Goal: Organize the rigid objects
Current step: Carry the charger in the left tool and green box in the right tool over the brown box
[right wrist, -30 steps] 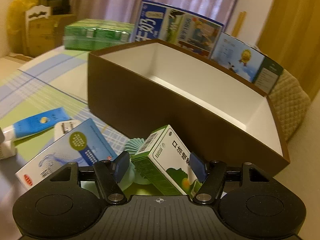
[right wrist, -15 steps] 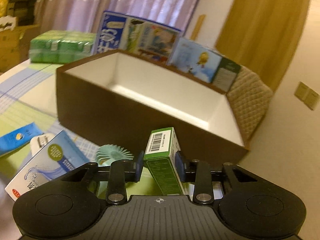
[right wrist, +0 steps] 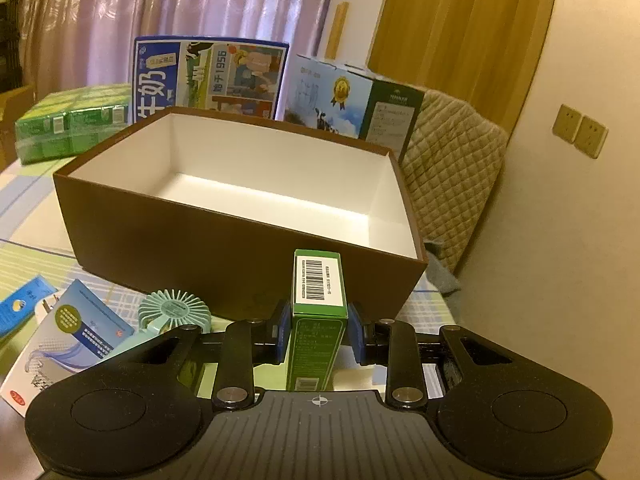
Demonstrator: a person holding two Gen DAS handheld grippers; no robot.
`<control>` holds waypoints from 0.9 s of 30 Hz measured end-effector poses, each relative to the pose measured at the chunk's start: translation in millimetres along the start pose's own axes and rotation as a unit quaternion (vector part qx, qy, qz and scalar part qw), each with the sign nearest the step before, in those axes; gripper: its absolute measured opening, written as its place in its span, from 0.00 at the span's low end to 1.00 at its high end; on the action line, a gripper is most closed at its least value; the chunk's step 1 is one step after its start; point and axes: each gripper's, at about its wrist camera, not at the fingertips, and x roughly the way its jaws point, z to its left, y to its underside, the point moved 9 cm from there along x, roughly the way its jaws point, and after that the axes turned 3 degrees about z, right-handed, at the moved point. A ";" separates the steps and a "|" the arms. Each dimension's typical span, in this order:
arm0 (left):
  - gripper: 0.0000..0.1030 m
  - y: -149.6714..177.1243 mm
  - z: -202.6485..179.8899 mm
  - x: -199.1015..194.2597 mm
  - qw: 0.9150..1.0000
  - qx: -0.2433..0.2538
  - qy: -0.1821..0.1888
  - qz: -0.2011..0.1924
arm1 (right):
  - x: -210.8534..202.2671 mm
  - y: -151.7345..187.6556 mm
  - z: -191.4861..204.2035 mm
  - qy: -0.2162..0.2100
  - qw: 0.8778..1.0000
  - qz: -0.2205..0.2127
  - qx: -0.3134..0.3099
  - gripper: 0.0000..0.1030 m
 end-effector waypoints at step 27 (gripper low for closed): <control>0.61 -61.3 -41.5 -33.5 0.998 -0.005 -0.025 -0.052 | -66.0 -55.2 -51.3 -0.105 0.992 -0.047 0.048 0.25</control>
